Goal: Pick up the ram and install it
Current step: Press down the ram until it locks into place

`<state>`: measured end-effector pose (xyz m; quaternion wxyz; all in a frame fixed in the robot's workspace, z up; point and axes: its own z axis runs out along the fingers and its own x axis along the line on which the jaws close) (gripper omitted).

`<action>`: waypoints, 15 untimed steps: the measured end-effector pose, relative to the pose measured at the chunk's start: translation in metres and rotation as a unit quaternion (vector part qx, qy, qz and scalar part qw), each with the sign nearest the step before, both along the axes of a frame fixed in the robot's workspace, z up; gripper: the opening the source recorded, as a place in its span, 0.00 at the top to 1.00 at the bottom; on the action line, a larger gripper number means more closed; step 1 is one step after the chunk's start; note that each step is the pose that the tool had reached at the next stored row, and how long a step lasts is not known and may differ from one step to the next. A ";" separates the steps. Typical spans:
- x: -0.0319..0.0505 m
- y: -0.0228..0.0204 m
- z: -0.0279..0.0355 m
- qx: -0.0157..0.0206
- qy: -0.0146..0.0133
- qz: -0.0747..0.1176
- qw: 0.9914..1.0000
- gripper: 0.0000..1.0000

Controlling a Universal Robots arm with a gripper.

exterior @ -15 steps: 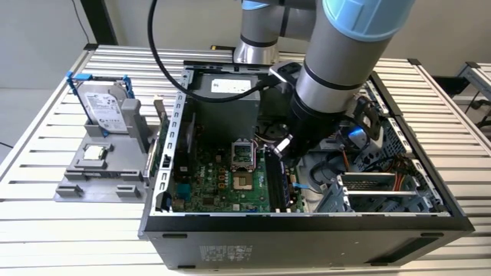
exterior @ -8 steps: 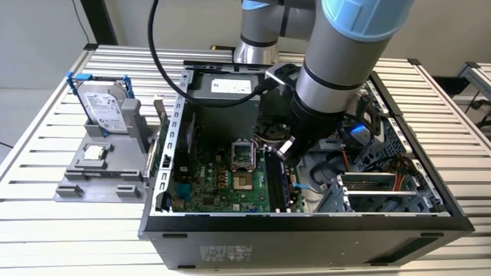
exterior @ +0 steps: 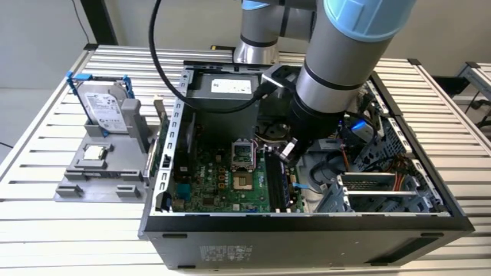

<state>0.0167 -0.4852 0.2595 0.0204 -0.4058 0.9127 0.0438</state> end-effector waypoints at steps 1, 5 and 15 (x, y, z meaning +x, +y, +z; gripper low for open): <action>0.0000 0.0000 0.0000 0.000 0.000 0.009 1.000 1.00; 0.0000 0.0000 0.0000 0.000 0.000 0.046 0.999 1.00; 0.0000 0.0000 0.0000 0.000 -0.004 0.135 0.991 1.00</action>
